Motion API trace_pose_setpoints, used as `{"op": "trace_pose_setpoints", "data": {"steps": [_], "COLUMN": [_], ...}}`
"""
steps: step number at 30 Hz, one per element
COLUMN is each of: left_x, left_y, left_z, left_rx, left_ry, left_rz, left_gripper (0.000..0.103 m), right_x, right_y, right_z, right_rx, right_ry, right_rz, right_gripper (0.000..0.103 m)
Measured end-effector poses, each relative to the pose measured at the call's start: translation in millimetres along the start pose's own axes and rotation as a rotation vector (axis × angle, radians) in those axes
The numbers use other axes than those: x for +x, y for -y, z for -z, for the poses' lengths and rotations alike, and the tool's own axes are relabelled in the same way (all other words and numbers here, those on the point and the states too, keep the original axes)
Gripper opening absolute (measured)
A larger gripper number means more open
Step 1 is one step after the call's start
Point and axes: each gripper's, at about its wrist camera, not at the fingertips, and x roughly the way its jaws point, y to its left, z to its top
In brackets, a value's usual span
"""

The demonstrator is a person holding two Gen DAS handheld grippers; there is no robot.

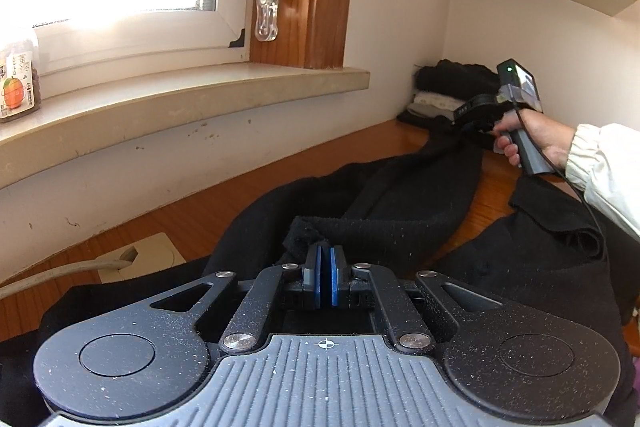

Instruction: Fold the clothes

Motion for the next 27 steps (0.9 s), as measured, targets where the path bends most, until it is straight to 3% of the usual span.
{"op": "trace_pose_setpoints", "data": {"steps": [5,11,17,21,24,26,27], "left_x": [-10,-42,-86,-92,-72,-56,-50], "left_y": [-2,-25,-37,-13,18,40,47], "left_z": [-7,-34,-64,-60,-38,-20,-14], "left_rx": [-0.013,-0.094,-0.090,-0.047,-0.028,-0.015,-0.006], "left_ry": [0.056,0.175,0.281,0.255,0.169,0.096,0.072], "left_rz": [-0.038,-0.093,-0.150,-0.086,0.030,0.111,0.128], "left_gripper": [0.003,0.003,0.003,0.003,0.003,0.004,0.004], "right_x": [-25,-53,-82,-100,-99,-90,-87], "right_y": [-6,-40,-71,-57,-32,-7,-2], "right_z": [-17,-76,-133,-136,-121,-105,-98], "right_rx": [-0.004,-0.021,-0.035,-0.041,-0.050,-0.051,-0.059], "right_ry": [0.137,0.280,0.424,0.464,0.425,0.351,0.322], "right_rz": [-0.020,-0.077,-0.126,-0.069,0.025,0.111,0.112], "right_gripper": [0.007,0.006,0.006,0.006,0.007,0.012,0.023]}}
